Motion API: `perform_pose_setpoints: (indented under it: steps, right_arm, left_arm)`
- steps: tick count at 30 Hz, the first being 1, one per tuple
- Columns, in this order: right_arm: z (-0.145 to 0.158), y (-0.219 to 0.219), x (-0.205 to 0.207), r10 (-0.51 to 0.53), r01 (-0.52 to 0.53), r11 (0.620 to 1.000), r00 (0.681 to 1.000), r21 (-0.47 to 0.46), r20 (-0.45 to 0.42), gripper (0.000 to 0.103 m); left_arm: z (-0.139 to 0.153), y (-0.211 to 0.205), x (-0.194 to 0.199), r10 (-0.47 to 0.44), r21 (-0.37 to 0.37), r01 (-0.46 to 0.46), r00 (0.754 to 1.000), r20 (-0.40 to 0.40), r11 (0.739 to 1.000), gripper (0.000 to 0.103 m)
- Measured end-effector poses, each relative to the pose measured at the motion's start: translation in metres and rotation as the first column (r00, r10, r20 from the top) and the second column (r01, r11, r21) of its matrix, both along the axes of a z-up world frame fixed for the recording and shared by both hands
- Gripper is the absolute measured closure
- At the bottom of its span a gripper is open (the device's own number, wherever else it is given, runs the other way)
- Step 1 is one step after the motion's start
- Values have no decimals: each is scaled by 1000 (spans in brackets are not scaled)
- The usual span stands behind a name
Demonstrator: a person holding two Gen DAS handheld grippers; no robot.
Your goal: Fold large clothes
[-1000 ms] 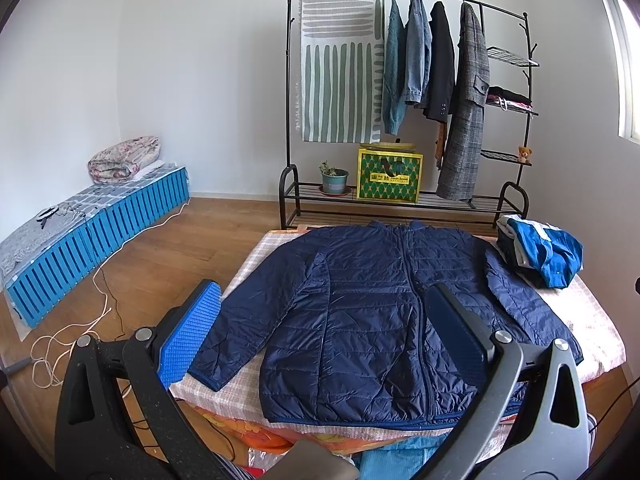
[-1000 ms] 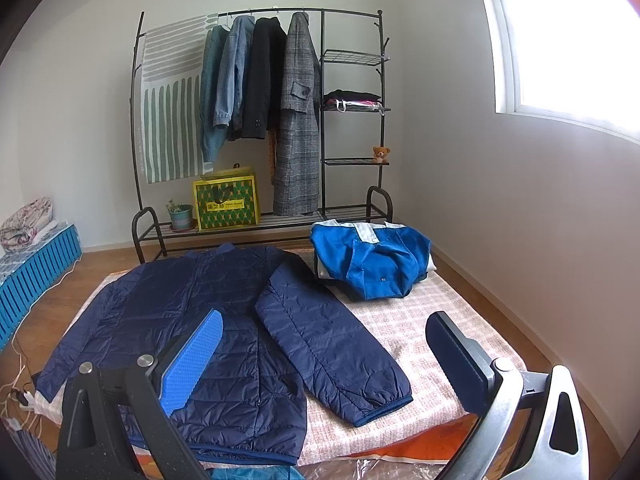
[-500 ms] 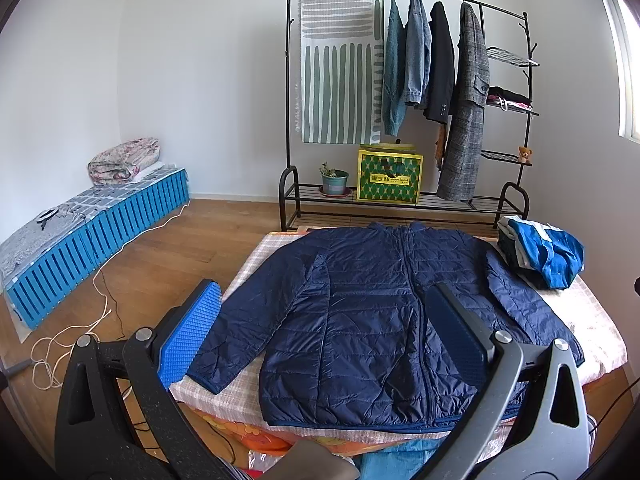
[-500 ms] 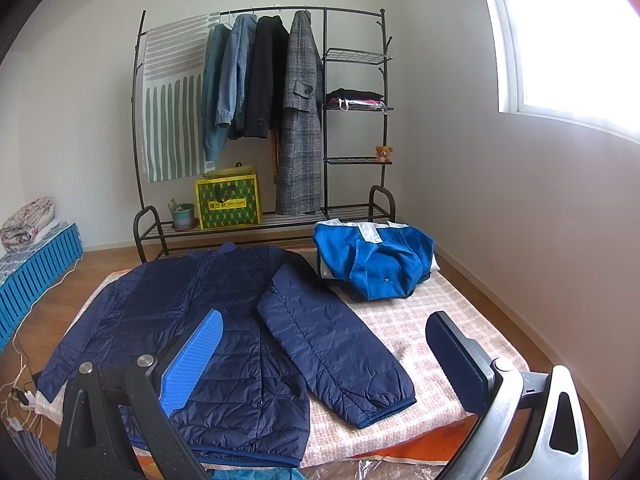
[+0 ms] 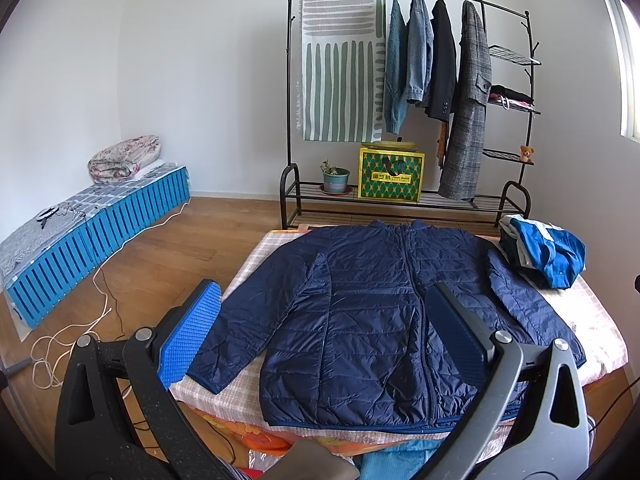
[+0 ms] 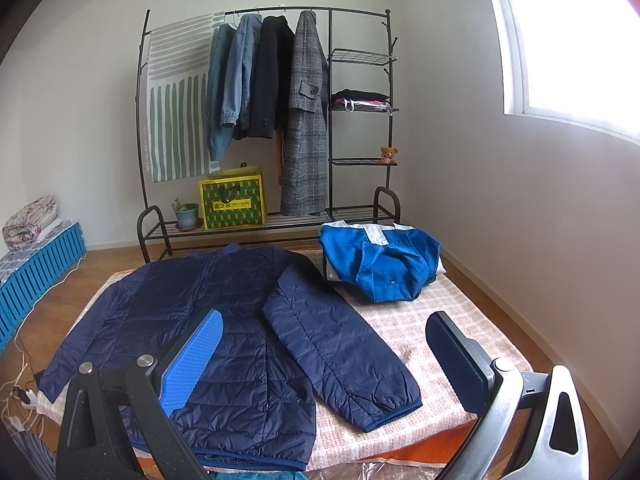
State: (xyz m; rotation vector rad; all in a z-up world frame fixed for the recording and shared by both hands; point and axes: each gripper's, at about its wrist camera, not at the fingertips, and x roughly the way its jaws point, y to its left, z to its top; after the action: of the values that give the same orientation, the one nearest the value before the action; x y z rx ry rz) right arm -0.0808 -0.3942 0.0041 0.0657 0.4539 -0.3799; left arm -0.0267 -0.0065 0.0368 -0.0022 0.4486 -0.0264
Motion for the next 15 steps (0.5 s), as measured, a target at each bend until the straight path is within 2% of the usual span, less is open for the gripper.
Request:
perform_pose_setpoints:
  steps: [15]
  right_arm:
    - [0,6,5,11,-11,1000,1000,-5,-3,0]
  left_arm:
    - [-5,4,4,7,-6,-7,1000,-14,1000,0]
